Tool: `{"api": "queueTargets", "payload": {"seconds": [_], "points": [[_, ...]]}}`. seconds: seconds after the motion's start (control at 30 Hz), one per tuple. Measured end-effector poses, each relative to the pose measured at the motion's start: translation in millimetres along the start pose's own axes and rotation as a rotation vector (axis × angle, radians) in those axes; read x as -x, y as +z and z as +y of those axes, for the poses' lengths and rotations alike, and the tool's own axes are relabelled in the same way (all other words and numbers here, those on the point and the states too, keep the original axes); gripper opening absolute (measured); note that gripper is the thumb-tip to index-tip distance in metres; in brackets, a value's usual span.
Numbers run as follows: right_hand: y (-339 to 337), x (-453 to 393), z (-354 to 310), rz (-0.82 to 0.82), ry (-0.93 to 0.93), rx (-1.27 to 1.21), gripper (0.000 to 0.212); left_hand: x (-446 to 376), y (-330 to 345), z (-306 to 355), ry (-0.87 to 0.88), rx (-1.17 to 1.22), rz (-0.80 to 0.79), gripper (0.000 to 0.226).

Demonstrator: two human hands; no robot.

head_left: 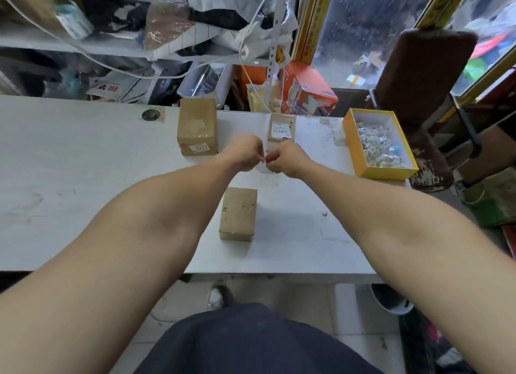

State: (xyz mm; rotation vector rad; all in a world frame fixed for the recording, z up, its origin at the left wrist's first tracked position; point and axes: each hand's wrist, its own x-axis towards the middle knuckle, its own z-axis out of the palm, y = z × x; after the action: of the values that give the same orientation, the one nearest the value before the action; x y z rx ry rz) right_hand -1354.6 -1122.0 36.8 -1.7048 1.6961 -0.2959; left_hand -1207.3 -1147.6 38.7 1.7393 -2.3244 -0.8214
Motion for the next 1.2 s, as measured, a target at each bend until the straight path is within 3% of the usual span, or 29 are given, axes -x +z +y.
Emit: {"api": "queueTargets", "payload": {"seconds": [0.27, 0.4, 0.5, 0.7, 0.87, 1.03, 1.2], "points": [[-2, 10, 8, -0.161, -0.019, -0.02, 0.035, 12, 7, -6, -0.062, 0.142, 0.02, 0.008], [2, 9, 14, -0.111, -0.041, 0.106, 0.012, 15, 17, -4, -0.034, 0.243, -0.009, 0.01], [3, 8, 17, -0.097, -0.014, 0.164, 0.015, 15, 21, 0, 0.011, 0.273, -0.065, 0.013], [-8, 8, 22, -0.052, 0.061, 0.118, 0.017, 19, 16, 0, 0.087, 0.165, -0.143, 0.045], [-10, 8, 22, -0.123, 0.14, -0.111, 0.014, 22, 24, 3, 0.128, 0.047, -0.052, 0.051], [-15, 9, 22, -0.121, 0.141, -0.258, 0.013, 16, 36, 9, 0.059, 0.079, 0.113, 0.025], [-23, 12, 20, -0.036, 0.095, -0.15, 0.01, 14, 38, 17, -0.017, 0.071, 0.161, 0.014]]}}
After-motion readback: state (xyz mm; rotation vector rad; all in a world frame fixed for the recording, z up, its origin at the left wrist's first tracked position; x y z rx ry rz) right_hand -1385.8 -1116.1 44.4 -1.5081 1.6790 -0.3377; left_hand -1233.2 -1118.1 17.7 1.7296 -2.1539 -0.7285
